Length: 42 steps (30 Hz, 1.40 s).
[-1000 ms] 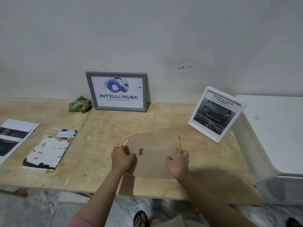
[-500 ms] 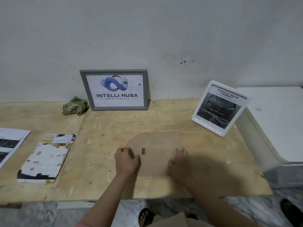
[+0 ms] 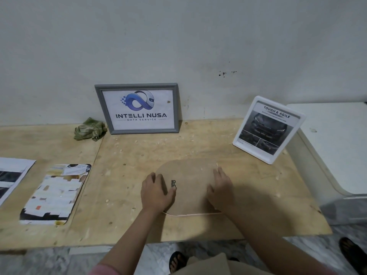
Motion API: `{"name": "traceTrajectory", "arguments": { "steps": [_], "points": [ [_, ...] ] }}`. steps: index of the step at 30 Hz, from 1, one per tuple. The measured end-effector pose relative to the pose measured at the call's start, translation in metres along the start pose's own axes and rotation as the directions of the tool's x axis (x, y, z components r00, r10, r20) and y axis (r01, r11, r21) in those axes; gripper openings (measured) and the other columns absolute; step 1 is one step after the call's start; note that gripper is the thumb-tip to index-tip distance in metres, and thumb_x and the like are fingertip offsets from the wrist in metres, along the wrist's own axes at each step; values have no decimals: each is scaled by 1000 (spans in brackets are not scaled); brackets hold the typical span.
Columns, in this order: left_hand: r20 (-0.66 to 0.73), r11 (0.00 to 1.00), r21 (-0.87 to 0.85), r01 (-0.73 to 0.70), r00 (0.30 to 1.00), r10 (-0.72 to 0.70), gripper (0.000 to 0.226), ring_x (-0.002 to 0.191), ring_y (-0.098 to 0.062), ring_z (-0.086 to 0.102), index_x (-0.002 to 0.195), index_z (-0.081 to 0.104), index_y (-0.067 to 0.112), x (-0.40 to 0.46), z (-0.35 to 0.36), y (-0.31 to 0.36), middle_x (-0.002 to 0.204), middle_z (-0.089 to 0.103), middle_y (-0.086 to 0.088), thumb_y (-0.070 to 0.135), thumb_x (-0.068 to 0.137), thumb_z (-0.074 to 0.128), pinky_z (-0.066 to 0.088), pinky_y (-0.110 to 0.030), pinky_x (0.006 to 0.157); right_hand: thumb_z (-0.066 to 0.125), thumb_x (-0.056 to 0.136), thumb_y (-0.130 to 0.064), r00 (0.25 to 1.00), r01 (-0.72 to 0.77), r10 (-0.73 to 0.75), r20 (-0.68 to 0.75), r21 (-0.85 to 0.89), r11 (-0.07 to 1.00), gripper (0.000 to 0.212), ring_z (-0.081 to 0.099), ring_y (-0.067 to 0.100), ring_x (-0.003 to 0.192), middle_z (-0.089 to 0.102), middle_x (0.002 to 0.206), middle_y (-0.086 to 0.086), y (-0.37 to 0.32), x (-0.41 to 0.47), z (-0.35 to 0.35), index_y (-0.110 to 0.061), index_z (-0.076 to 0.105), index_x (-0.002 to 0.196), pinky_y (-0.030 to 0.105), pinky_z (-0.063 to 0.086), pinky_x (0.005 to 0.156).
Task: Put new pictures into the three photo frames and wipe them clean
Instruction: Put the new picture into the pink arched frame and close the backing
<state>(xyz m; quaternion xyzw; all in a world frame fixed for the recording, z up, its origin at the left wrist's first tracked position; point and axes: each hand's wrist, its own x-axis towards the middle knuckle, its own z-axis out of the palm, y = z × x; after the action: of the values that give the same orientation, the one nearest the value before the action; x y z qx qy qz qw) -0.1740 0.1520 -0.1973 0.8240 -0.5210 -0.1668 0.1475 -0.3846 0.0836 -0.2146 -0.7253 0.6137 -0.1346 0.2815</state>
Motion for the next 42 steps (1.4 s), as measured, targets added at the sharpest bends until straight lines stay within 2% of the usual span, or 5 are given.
{"name": "traceTrajectory", "arguments": {
  "steps": [3,7,23,35,42],
  "points": [
    [103,986,124,-108,990,95,97,143,-30,18,144,32,21,12,0,2,159,14,-8,80,68,39,21,-50,114,45,69,-35,994,107,-106,16,-165,981,65,53,38,121,47,138,25,-11,12,0,-4,55,125,49,50,82],
    [221,966,180,-186,965,144,109,147,-29,5,151,17,20,21,3,1,161,1,-5,85,65,37,13,-48,116,34,89,-49,989,136,-105,106,-352,926,69,2,25,147,2,159,10,-8,20,7,-21,18,150,54,20,110],
    [266,942,234,-241,948,176,111,146,-37,-8,153,4,16,11,16,-1,159,-8,-17,82,63,9,9,-48,117,30,88,-56,989,142,-118,89,-353,925,66,23,27,143,24,156,8,10,14,21,-25,30,146,56,33,102],
    [372,935,227,-272,912,174,146,141,-31,-30,148,-21,22,5,14,0,150,-35,-17,100,35,29,-11,-46,115,25,87,-57,986,164,-150,67,-323,932,70,3,19,147,12,159,6,13,14,21,-23,25,148,59,27,104],
    [412,946,200,-256,898,156,148,138,-31,-36,148,-23,22,3,12,4,148,-38,-18,100,32,27,-12,-49,114,20,91,-58,903,391,-257,345,-409,824,75,-17,15,144,-13,159,3,33,-3,-6,-20,-1,151,62,9,110]
  ]
}}
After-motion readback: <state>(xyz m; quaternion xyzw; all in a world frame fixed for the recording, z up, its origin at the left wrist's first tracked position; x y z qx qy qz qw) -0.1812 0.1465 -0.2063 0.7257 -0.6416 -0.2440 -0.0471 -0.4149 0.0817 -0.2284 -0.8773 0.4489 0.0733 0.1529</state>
